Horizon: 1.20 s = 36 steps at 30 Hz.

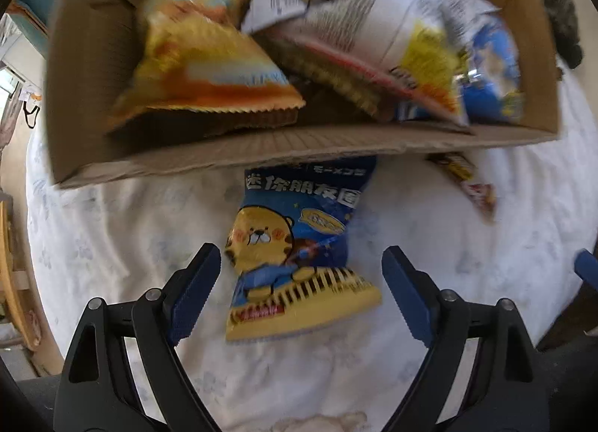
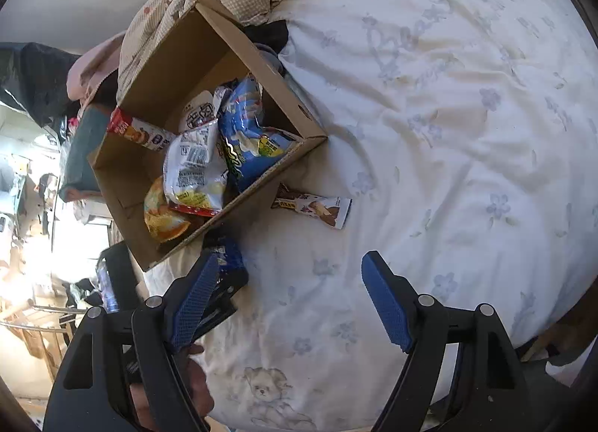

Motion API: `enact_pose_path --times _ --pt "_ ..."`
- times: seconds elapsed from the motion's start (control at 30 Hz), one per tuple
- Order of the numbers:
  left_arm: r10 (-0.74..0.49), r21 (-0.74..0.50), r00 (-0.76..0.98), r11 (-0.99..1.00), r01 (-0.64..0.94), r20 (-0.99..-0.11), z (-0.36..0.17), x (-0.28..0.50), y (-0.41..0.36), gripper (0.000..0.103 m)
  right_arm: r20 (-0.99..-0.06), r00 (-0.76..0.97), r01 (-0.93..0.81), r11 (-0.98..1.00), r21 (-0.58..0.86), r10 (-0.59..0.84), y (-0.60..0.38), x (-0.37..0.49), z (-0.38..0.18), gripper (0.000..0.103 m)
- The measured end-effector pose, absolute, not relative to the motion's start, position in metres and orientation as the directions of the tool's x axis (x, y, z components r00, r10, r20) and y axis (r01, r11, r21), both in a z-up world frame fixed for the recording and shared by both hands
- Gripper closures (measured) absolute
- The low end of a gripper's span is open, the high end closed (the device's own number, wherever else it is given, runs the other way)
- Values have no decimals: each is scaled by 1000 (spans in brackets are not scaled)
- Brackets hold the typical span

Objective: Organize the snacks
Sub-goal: 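Grasp the blue bear chip bag with the left tool while the right tool grasps the brown chocolate bar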

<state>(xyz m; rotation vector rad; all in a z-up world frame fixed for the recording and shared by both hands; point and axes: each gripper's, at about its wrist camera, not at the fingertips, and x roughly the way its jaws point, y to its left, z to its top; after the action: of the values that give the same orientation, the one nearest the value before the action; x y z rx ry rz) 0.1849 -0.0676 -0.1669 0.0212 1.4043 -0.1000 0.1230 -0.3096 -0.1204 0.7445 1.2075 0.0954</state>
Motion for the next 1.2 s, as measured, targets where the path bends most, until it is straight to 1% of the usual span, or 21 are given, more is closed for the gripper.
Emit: enact_pose_path --times 0.03,0.07,0.1,0.13,0.2,0.23,0.4,0.5,0.53,0.6,0.7,0.73,0.8,0.87,0.93,1.1,1.2 --pt "-53 -43 155 997 68 -987 -171 187 -67 18 -809 380 310 762 569 450 -309 123 -121 21" --pt "-47 -38 151 997 61 -987 -172 188 -66 25 -808 380 308 762 570 450 -309 123 -120 21" --pt "-38 -29 147 998 58 -988 -174 189 -66 40 -808 383 308 763 569 448 -309 123 -119 21" --pt "-25 -16 141 998 63 -990 -175 188 -66 43 -808 385 306 764 568 446 -309 124 -119 21" --pt "-41 -30 158 997 67 -987 -172 185 -63 50 -809 387 300 770 563 441 -308 124 -117 21" --pt "-57 -45 161 996 78 -985 -168 181 -61 51 -810 388 298 772 562 440 -308 124 -117 21" --pt "-75 -55 175 991 120 -982 -144 157 -50 52 -817 387 309 774 552 428 -312 126 -121 21" --pt "-126 -104 180 986 128 -976 -118 138 -39 52 -829 373 306 787 535 418 -310 130 -128 21" --pt "-148 -125 187 983 131 -971 -107 131 -34 52 -845 361 294 812 505 395 -306 134 -132 21" --pt "-156 -124 219 981 152 -963 -89 118 -28 52 -877 331 274 853 444 349 -298 142 -139 21" --pt "-139 -89 278 979 183 -950 -68 103 -20 52 -917 278 211 913 349 286 -281 162 -152 21" --pt "-123 -67 303 980 187 -945 -63 101 -15 52 -933 267 183 938 295 241 -273 169 -155 21" --pt "-124 -72 319 983 168 -939 -60 104 -9 52 -952 263 136 971 198 157 -259 179 -158 21" --pt "-143 -103 316 985 140 -938 -64 106 4 52 -956 259 97 981 165 135 -249 186 -160 21" --pt "-130 -96 318 988 123 -939 -64 115 8 52 -961 257 55 991 125 107 -238 194 -164 24" --pt "-145 -121 307 988 96 -941 -69 118 13 52 -968 244 -24 998 51 55 -220 208 -179 24" --pt "-167 -143 296 984 103 -940 -71 119 8 52 -969 247 -117 992 -44 -14 -204 214 -192 24"
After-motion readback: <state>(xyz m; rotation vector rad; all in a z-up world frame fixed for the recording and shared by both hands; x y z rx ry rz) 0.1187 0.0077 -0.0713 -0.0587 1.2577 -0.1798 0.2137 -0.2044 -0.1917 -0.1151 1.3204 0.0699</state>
